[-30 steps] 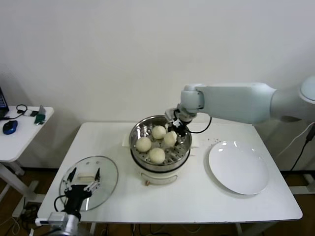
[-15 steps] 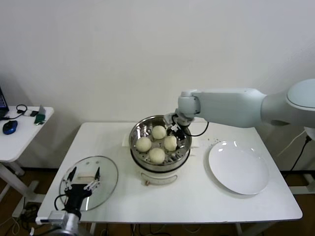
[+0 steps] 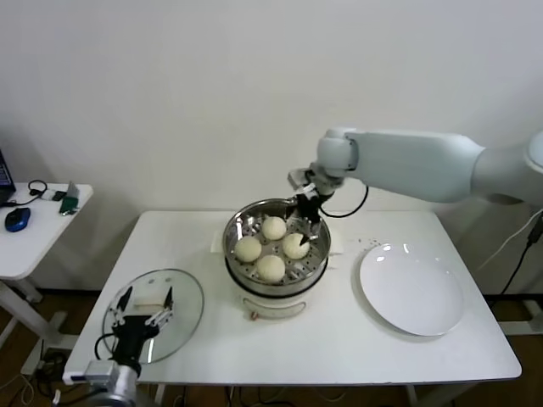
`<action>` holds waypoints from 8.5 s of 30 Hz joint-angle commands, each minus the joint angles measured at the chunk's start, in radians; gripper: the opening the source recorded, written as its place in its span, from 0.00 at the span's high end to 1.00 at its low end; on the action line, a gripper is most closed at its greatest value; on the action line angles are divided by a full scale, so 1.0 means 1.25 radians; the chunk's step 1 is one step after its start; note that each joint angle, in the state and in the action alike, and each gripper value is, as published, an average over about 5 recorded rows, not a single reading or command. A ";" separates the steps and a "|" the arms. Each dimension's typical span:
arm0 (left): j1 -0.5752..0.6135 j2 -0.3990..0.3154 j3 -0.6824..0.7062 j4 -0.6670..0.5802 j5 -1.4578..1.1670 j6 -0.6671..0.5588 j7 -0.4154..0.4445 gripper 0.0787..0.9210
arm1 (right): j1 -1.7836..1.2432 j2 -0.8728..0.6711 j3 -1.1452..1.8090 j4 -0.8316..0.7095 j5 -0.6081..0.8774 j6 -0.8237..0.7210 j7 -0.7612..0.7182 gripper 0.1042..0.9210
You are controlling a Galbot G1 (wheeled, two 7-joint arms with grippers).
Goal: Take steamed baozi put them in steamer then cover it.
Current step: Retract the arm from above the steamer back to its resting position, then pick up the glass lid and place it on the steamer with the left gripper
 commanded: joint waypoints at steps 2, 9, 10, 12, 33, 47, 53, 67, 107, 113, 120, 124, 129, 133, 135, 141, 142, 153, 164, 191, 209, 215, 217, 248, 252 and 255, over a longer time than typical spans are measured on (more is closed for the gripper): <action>-0.006 0.009 0.003 -0.001 -0.006 0.011 -0.009 0.12 | -0.129 -0.195 0.305 0.029 0.199 -0.031 0.426 0.12; -0.029 0.031 0.008 0.007 -0.010 -0.028 -0.021 0.12 | -0.398 -0.330 0.633 0.084 0.057 0.012 0.648 0.12; -0.032 0.035 0.008 0.008 -0.010 -0.031 -0.023 0.12 | -0.435 -0.352 0.673 0.101 0.050 0.014 0.667 0.12; -0.038 0.042 0.008 0.010 -0.008 -0.038 -0.027 0.12 | -0.532 -0.402 0.762 0.147 0.030 0.018 0.697 0.12; -0.038 0.086 0.021 0.043 0.112 -0.095 -0.057 0.12 | -1.828 -0.275 1.852 0.361 -0.117 0.322 0.600 0.12; -0.012 0.073 0.011 0.019 0.246 -0.122 -0.091 0.12 | -2.043 -0.026 1.842 0.459 -0.130 0.498 0.597 0.12; -0.002 0.084 0.010 0.007 0.383 -0.119 -0.138 0.12 | -2.054 0.031 1.811 0.470 -0.155 0.524 0.615 0.12; 0.061 0.135 0.010 0.120 0.940 -0.045 -0.298 0.12 | -2.035 0.059 1.768 0.432 -0.186 0.550 0.655 0.12; -0.164 0.097 0.039 0.443 1.132 -0.061 -0.285 0.12 | -2.098 0.072 1.768 0.470 -0.202 0.574 0.652 0.12; -0.195 0.103 0.044 0.471 1.124 -0.057 -0.277 0.12 | -2.102 0.081 1.770 0.477 -0.210 0.575 0.652 0.12; -0.216 0.103 0.048 0.511 1.125 -0.067 -0.281 0.12 | -2.099 0.085 1.770 0.468 -0.211 0.578 0.650 0.12; -0.218 0.103 0.047 0.521 1.125 -0.072 -0.286 0.12 | -2.098 0.085 1.769 0.466 -0.210 0.578 0.649 0.12; -0.219 0.102 0.046 0.530 1.130 -0.080 -0.288 0.14 | -2.095 0.087 1.769 0.464 -0.211 0.578 0.648 0.12; -0.223 0.100 0.047 0.537 1.135 -0.086 -0.292 0.25 | -2.092 0.089 1.768 0.460 -0.214 0.578 0.646 0.12; -0.225 0.099 0.048 0.538 1.137 -0.087 -0.292 0.32 | -2.092 0.090 1.767 0.458 -0.214 0.579 0.644 0.12; -0.230 0.099 0.051 0.536 1.140 -0.089 -0.289 0.52 | -2.091 0.090 1.767 0.455 -0.214 0.580 0.638 0.12; -0.230 0.100 0.051 0.534 1.140 -0.089 -0.289 0.55 | -2.091 0.090 1.766 0.455 -0.214 0.580 0.637 0.12; -0.236 0.102 0.052 0.528 1.135 -0.088 -0.282 0.91 | -2.087 0.093 1.762 0.447 -0.221 0.581 0.633 0.12; -0.223 0.100 0.056 0.448 1.103 -0.069 -0.288 0.94 | -2.074 0.093 1.758 0.438 -0.225 0.579 0.632 0.12; -0.196 0.320 0.173 -0.003 0.903 0.387 -0.025 0.94 | -2.064 0.091 1.764 0.456 -0.285 0.561 0.657 0.12; -0.500 0.308 0.523 0.052 1.015 0.532 0.090 0.94 | -2.026 0.129 1.758 0.456 -0.344 0.538 0.668 0.12; -0.592 0.257 0.610 0.102 1.084 0.533 0.141 0.94 | -2.017 0.132 1.756 0.448 -0.348 0.540 0.669 0.12; -0.613 0.237 0.638 0.120 1.108 0.533 0.155 0.94 | -2.013 0.133 1.756 0.445 -0.348 0.540 0.670 0.12; -0.601 0.002 0.742 0.264 1.266 0.533 0.172 0.94 | -2.012 0.142 1.768 0.441 -0.346 0.545 0.677 0.12; -0.583 0.002 0.728 0.263 1.277 0.533 0.165 0.94 | -2.015 0.143 1.768 0.439 -0.346 0.548 0.677 0.12; -0.575 -0.002 0.721 0.269 1.281 0.533 0.157 0.94 | -2.016 0.144 1.767 0.439 -0.346 0.549 0.677 0.12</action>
